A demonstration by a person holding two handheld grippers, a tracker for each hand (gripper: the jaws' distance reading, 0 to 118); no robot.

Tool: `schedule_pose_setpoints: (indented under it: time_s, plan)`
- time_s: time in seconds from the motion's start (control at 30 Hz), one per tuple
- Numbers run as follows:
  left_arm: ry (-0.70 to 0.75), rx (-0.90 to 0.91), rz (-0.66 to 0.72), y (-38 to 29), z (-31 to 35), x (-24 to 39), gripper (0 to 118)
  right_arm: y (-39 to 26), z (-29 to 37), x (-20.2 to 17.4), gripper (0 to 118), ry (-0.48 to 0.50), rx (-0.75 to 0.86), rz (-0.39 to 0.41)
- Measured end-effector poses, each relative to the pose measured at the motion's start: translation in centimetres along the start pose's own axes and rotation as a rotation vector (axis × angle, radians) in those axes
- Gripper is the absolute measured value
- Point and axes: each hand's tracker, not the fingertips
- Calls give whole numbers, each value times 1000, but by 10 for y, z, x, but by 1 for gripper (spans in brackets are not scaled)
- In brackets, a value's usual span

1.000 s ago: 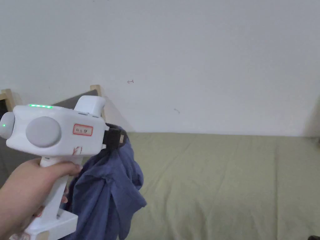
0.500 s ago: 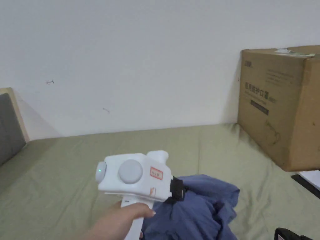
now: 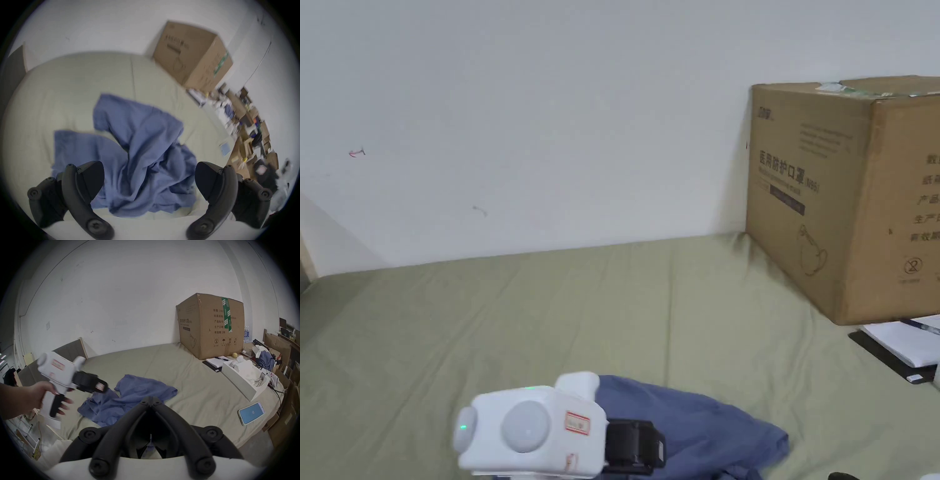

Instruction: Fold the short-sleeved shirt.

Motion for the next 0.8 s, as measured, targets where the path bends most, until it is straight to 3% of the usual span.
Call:
schedule_pose_setpoints:
  time_s: [0.1, 0.13, 0.17, 0.23, 0.27, 0.33, 0.43, 0.53, 0.8]
  plan:
    - [-2, 211, 30, -21, 73, 3, 111, 11, 6, -8, 0, 22, 65, 5]
    - [5, 258, 21, -32, 93, 1, 105, 13, 7, -11, 0, 23, 84, 11]
    - [21, 328, -9, -51, 115, 0, 83, 16, 10, -15, 0, 24, 108, 19]
    - [94, 484, -68, -80, 147, 11, 21, 18, 13, -21, 0, 23, 161, 35]
    - [159, 543, -98, -96, 159, 13, 0, 19, 15, -25, 0, 23, 189, 40]
    - [252, 614, -123, -118, 170, 15, 0, 18, 17, -32, 0, 19, 221, 40]
    - [265, 754, -112, -155, 191, 14, 0, 15, 22, -41, 0, 12, 299, 31]
    - [476, 839, -192, -180, 195, 28, 0, 7, 28, -48, 0, -19, 384, 58]
    - [471, 807, -113, -191, 191, 19, 0, 4, 30, -55, 0, -1, 326, 89]
